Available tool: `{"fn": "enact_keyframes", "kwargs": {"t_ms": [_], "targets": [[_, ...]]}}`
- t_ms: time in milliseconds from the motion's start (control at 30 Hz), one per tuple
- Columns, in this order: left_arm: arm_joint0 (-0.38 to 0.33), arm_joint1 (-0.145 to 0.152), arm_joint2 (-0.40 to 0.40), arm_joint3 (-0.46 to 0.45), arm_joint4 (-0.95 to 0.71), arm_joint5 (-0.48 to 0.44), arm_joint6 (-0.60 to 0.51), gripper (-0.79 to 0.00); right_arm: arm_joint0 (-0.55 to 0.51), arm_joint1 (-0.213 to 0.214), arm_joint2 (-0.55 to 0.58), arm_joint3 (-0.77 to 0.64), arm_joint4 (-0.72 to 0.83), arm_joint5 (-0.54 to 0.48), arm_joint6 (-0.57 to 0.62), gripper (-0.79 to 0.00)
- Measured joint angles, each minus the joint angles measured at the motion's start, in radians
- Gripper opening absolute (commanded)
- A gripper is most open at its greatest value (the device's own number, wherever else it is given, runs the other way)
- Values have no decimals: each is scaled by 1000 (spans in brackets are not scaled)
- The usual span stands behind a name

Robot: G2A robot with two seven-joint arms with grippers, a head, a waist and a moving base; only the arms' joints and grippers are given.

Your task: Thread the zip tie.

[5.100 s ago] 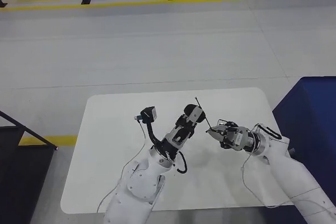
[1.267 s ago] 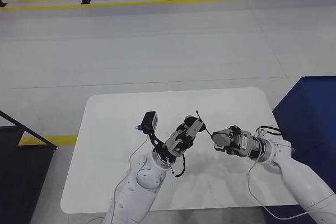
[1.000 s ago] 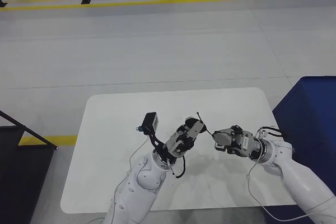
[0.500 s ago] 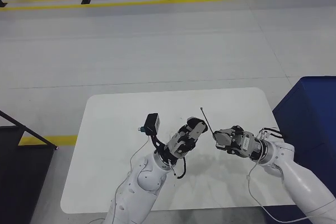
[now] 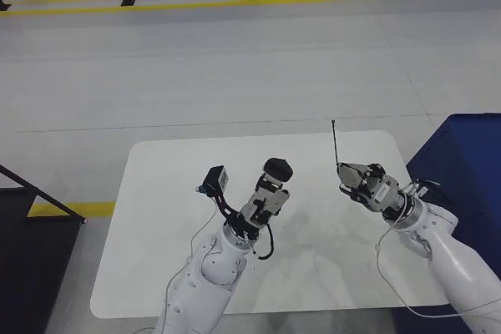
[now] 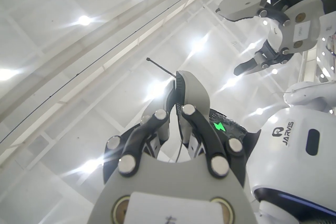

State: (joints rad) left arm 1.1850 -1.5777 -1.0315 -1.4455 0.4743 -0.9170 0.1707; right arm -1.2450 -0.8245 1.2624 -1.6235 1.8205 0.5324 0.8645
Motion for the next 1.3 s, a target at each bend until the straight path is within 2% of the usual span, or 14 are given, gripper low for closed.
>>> {"fn": "enact_keyframes", "kwargs": {"t_ms": [167,367,467,533,600,667,733,800,933,1000,1100,1133,1300], "targets": [[14,-1,8,-2,-29,29,-10,0,-4,-2,3,-7,3,-11,-10,-785],[76,1,48,-137,-406,420,-248,0,-25,-12,34,-41,-66,-131,11,-785],[108,0,67,-175,-623,640,-355,0,-30,-19,42,-43,-160,-245,29,-785],[114,-1,67,-188,-767,809,-385,0,-32,-22,41,-40,-234,-324,44,-785],[114,-1,66,-188,-818,896,-383,0,-32,-22,41,-39,-239,-333,45,-785],[113,-1,66,-187,-781,886,-381,0,-32,-22,41,-39,-230,-320,45,-785],[113,-1,66,-187,-735,805,-381,0,-32,-22,41,-39,-229,-318,44,-785],[113,-1,66,-187,-732,772,-381,0,-32,-22,41,-39,-229,-318,44,-785],[129,-9,75,-229,-825,746,-374,-15,-40,-26,39,-52,-235,-327,25,-785],[129,-14,86,-238,-905,737,-368,-203,-47,-30,39,-59,-240,-334,14,-785],[120,-22,107,-235,-962,746,-350,-369,-50,-36,41,-59,-258,-343,9,-785],[117,-25,113,-234,-979,744,-347,-397,-50,-36,41,-58,-263,-346,8,-785],[95,-38,138,-214,-1027,699,-316,-440,-50,-37,41,-58,-264,-347,7,-785]]}}
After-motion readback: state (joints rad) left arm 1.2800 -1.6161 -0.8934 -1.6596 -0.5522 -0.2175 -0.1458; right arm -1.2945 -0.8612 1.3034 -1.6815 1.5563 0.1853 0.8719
